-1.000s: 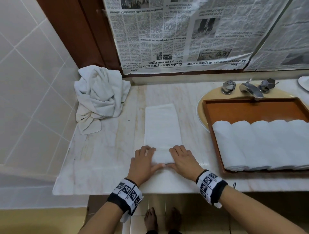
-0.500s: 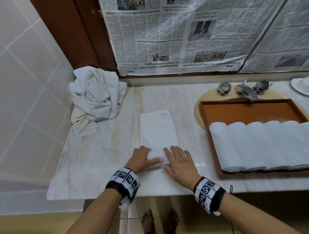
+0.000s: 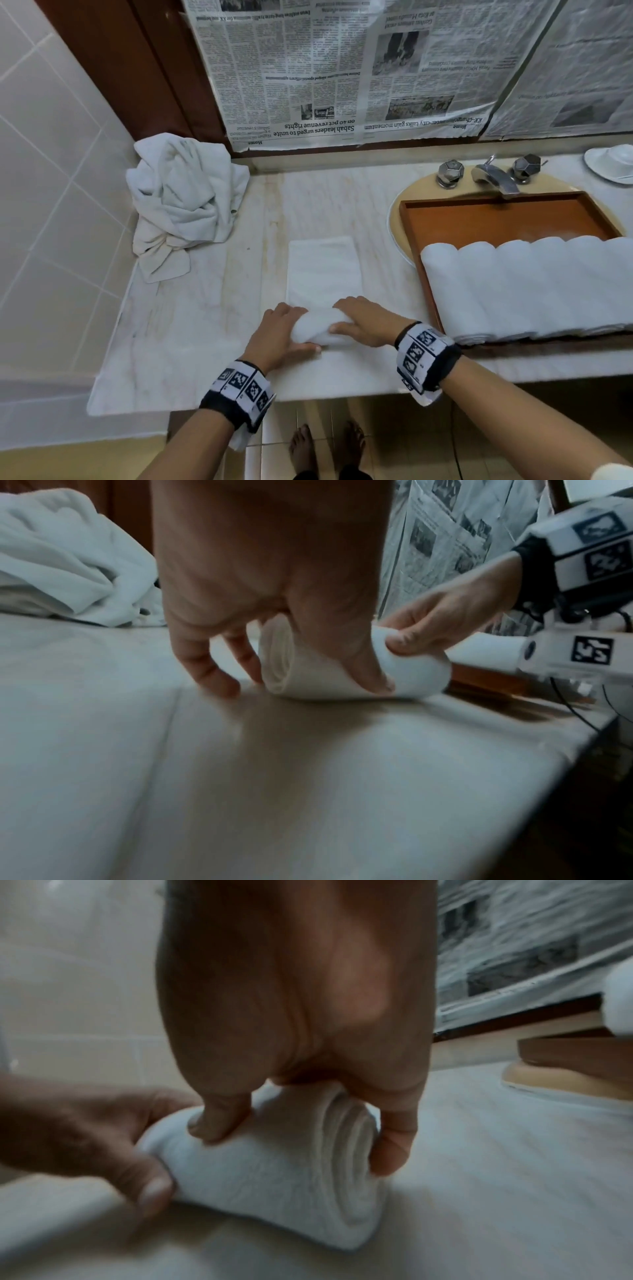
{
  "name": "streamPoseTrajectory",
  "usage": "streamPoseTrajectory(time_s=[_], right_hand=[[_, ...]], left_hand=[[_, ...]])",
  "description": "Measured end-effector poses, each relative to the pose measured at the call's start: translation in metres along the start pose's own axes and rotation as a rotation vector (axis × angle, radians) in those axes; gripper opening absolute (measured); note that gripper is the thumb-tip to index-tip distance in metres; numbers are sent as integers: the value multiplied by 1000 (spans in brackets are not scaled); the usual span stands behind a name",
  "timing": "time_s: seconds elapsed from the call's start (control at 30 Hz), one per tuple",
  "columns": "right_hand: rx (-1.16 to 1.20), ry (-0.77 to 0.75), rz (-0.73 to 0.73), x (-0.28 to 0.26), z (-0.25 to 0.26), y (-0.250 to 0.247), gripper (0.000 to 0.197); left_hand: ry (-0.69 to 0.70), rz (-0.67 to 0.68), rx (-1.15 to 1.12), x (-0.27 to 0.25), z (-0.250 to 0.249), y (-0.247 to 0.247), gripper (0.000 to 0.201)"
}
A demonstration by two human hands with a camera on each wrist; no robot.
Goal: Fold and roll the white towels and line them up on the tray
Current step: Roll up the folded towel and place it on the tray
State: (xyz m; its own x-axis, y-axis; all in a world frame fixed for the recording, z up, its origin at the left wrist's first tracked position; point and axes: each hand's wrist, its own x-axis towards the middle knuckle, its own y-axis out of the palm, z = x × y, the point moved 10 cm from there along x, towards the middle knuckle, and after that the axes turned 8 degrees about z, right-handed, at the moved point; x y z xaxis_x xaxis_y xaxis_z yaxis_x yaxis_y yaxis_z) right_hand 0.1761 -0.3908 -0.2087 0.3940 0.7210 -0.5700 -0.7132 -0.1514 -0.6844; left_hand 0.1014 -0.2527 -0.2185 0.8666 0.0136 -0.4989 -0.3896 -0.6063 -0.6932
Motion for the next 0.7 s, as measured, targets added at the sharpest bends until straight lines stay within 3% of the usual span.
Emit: streamPoseTrajectory(time_s=[0.1, 0.2, 0.23, 0.3, 0.4, 0.5, 0.7], right_hand=[[-317, 50, -389, -23, 16, -9, 41], [-368, 88, -523, -35, 30, 6, 54], [-346, 81, -515, -34, 29, 11, 64], [-338, 76, -475, -30, 25, 13, 77], [-313, 119, -348, -18, 16, 10, 75], [-243, 95, -258, -9, 12, -1, 67], [30, 74, -43, -7, 0, -3, 66]], left_hand=[[4, 113, -33, 9, -5, -5, 71], [16, 156, -110, 18, -7, -6, 43], [12, 151, -121, 19, -6, -7, 45], [5, 135, -116, 18, -4, -6, 65], [-10, -32, -65, 3, -2, -11, 90], [71, -184, 33, -10, -12, -16, 85], [42, -31, 27, 2, -6, -14, 74]])
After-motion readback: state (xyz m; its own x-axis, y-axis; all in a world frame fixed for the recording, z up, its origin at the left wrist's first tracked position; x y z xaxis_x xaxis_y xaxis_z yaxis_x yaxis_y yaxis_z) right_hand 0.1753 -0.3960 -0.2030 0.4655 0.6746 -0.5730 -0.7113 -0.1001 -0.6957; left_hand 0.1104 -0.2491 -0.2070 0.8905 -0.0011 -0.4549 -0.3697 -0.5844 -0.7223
